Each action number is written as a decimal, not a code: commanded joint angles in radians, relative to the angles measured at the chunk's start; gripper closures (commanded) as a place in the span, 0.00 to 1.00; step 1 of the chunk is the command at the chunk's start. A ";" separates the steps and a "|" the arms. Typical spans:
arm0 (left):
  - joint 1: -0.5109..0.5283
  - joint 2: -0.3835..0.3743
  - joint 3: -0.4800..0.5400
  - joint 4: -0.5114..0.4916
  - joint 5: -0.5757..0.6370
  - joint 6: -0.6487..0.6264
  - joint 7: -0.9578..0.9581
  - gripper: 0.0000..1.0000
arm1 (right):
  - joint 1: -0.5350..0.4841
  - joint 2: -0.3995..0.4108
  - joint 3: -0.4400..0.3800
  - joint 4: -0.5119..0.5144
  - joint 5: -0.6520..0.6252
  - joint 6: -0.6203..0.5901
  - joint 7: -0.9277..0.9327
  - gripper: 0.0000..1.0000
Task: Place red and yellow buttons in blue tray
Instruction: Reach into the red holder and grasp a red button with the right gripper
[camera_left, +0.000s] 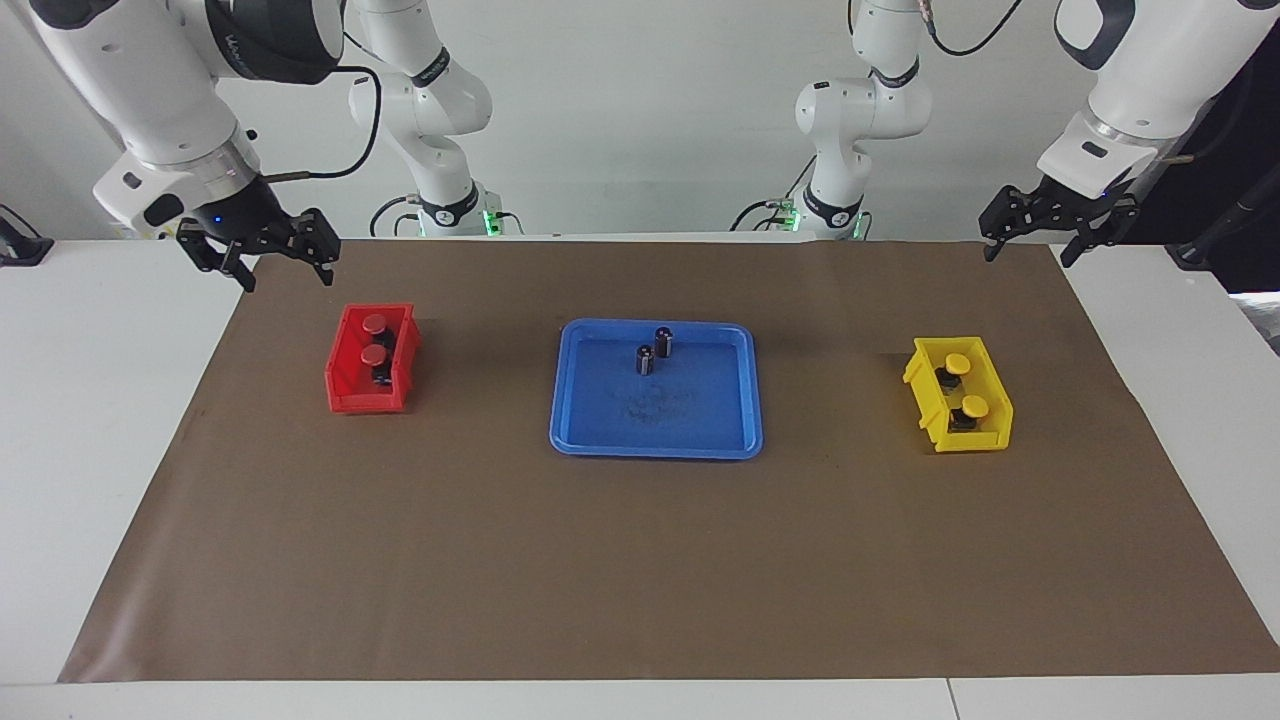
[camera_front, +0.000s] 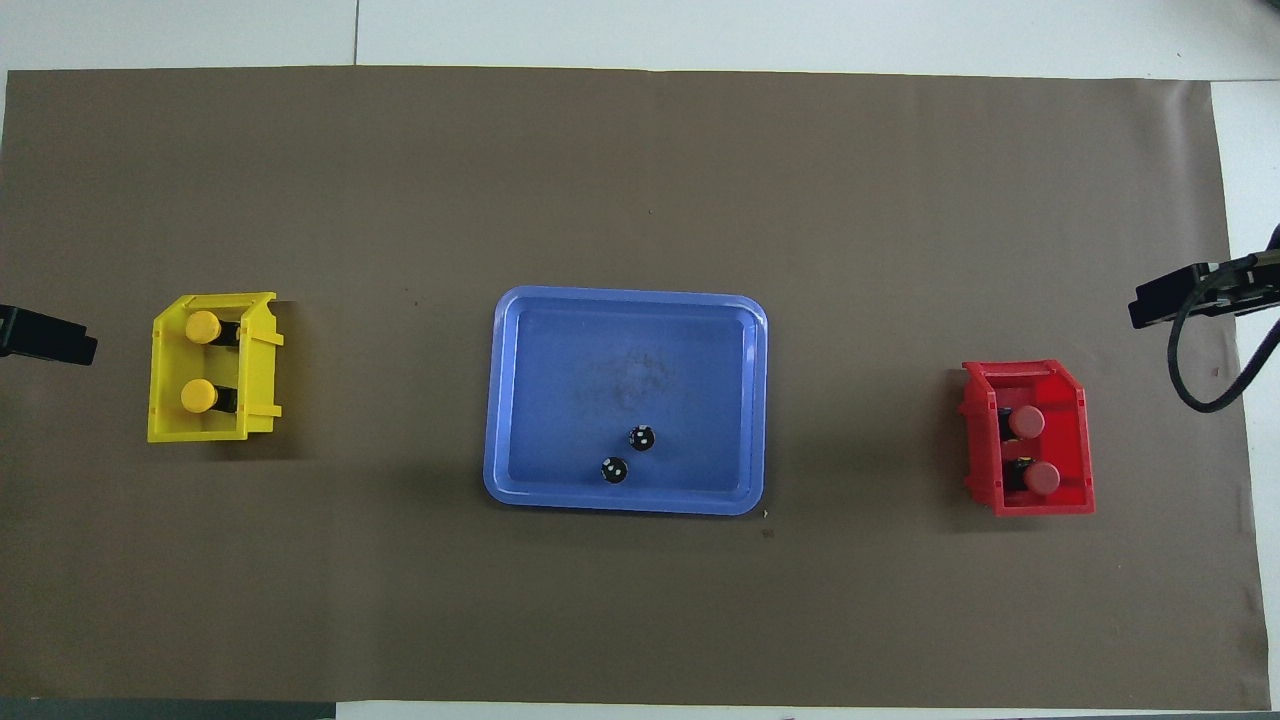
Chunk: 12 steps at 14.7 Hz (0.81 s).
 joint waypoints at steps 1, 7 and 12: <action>0.003 -0.032 0.004 -0.031 -0.005 -0.002 0.000 0.00 | -0.028 -0.065 0.005 -0.177 0.016 0.138 -0.020 0.16; 0.003 -0.032 0.004 -0.032 -0.005 0.003 -0.001 0.00 | -0.022 -0.049 0.005 -0.443 0.016 0.436 0.003 0.24; 0.003 -0.041 0.004 -0.052 -0.005 0.003 -0.003 0.00 | -0.028 -0.042 0.005 -0.569 0.016 0.556 0.003 0.31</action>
